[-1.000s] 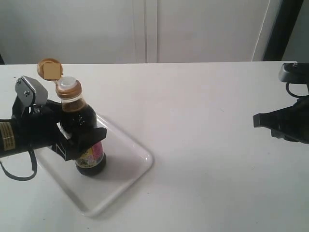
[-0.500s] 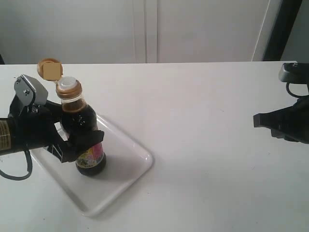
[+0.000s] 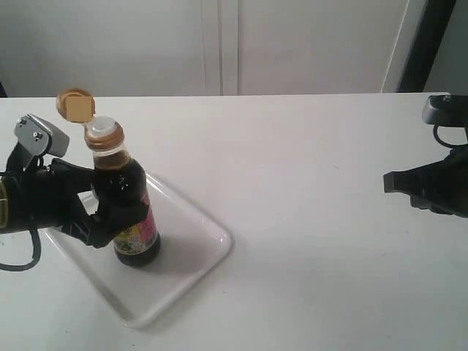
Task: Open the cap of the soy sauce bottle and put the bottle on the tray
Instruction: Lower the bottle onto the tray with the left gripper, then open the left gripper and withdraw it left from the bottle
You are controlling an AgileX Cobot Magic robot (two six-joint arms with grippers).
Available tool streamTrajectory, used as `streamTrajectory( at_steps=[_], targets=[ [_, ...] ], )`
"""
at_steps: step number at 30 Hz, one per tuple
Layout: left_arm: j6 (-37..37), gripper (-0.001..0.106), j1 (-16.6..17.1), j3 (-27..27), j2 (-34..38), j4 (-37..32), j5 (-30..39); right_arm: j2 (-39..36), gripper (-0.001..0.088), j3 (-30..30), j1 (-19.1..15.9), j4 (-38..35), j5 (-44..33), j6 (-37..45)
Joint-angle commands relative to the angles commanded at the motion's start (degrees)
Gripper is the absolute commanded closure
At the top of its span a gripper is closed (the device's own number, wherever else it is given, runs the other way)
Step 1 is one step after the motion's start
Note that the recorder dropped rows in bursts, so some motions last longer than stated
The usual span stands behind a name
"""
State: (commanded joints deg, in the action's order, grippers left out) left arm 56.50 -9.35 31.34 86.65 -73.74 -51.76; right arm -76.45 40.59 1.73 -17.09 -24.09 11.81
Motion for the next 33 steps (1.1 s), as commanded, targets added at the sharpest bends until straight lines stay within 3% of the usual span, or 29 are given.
streamTrajectory(
  at_steps=[6, 19, 26, 33],
  targets=[
    [2.7, 0.0, 0.0, 0.0, 0.0, -5.6, -0.6, 0.0, 0.0868, 0.0, 0.0, 0.0, 0.0, 0.0],
    [12.1, 0.0, 0.0, 0.0, 0.0, -15.8, 5.4, 0.0, 0.0868, 0.0, 0.0, 0.0, 0.0, 0.0],
    [22.0, 0.0, 0.0, 0.0, 0.0, -26.0, 9.0, 0.0, 0.0868, 0.0, 0.0, 0.0, 0.0, 0.0],
    [28.6, 0.0, 0.0, 0.0, -3.2, -26.2, 11.2, 0.0, 0.0868, 0.0, 0.0, 0.1, -0.2, 0.0]
  ],
)
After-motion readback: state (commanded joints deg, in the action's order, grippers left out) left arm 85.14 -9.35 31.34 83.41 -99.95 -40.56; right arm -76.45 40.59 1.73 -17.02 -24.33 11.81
